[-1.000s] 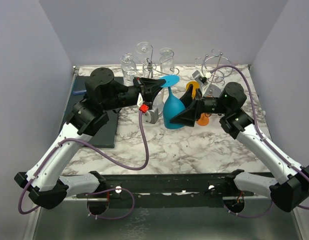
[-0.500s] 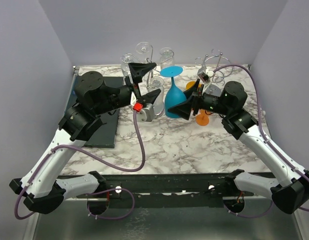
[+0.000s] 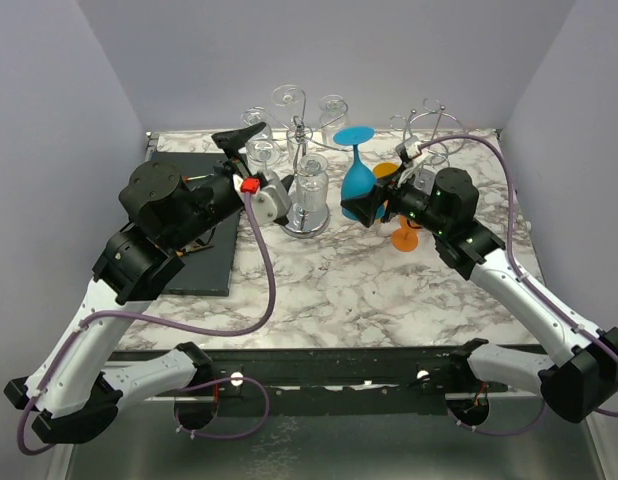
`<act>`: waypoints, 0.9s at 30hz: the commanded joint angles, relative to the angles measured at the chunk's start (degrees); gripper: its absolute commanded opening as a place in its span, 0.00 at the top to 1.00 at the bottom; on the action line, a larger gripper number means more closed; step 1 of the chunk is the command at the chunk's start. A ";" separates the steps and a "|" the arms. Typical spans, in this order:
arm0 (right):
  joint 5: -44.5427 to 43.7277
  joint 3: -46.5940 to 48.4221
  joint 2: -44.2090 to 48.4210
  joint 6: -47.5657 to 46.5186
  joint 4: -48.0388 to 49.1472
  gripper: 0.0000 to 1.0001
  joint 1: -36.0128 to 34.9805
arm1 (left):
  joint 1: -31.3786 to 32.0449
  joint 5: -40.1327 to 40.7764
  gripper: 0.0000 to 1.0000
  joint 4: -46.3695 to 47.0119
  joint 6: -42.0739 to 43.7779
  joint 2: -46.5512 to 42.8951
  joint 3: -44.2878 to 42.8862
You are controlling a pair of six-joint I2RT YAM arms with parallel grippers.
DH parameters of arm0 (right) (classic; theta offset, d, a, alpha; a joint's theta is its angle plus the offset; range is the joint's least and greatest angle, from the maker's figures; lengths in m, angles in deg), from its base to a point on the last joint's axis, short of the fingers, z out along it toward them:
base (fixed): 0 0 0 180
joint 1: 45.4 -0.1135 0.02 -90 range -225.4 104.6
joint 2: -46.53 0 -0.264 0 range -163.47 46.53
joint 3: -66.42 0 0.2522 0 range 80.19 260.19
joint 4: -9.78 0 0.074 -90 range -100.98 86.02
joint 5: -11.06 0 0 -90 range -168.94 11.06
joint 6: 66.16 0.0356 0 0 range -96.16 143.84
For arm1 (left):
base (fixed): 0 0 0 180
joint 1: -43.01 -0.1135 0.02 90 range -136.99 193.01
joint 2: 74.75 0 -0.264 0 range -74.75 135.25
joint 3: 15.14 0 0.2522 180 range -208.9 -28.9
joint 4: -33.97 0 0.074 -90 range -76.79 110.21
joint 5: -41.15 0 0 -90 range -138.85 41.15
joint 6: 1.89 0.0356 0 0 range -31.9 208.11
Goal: Place the wine glass upside down on the wine glass rack
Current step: Turn the wine glass upside down at the wine rack.
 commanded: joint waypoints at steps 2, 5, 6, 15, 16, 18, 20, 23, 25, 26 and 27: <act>-4.20 -1.53 -2.23 -2.85 4.15 0.25 1.66 | 0.17 9.72 0.01 -6.80 -7.98 1.14 -3.78; -3.60 -2.15 -3.67 -2.20 6.14 0.25 3.46 | 0.17 9.07 0.01 -8.24 -9.42 0.52 -3.14; -3.23 -2.10 -4.15 -2.04 6.73 0.25 3.86 | 0.18 8.83 0.01 -8.48 -9.74 0.37 -2.87; -2.02 -1.65 -9.30 -0.65 13.32 0.25 5.15 | 0.17 7.09 0.01 -8.66 -10.74 0.16 -2.57; -2.14 -1.60 -9.80 -0.55 13.95 0.25 5.28 | 0.13 6.87 0.01 -8.79 -10.74 0.13 -2.63; -1.94 -1.64 -11.00 -0.41 15.61 0.25 5.75 | 0.15 6.43 0.01 -8.86 -10.66 0.05 -2.58; -1.55 -1.29 -12.23 -0.25 16.74 0.25 6.23 | 0.10 6.07 0.01 -9.00 -10.56 0.00 -2.62; -0.65 -0.40 -14.11 0.05 18.10 0.25 6.81 | 0.13 5.88 0.01 -9.10 -10.67 0.05 -2.59; 0.41 0.39 -15.29 -0.08 18.84 0.25 7.15 | 0.17 5.64 0.01 -9.23 -10.76 0.00 -2.53; 0.56 0.66 -15.84 -0.06 19.17 0.25 7.21 | 0.13 5.53 0.01 -9.22 -10.82 -0.02 -2.39; 0.99 0.98 -16.36 -0.06 19.56 0.25 7.28 | 0.18 5.44 0.01 -9.22 -10.90 -0.09 -2.34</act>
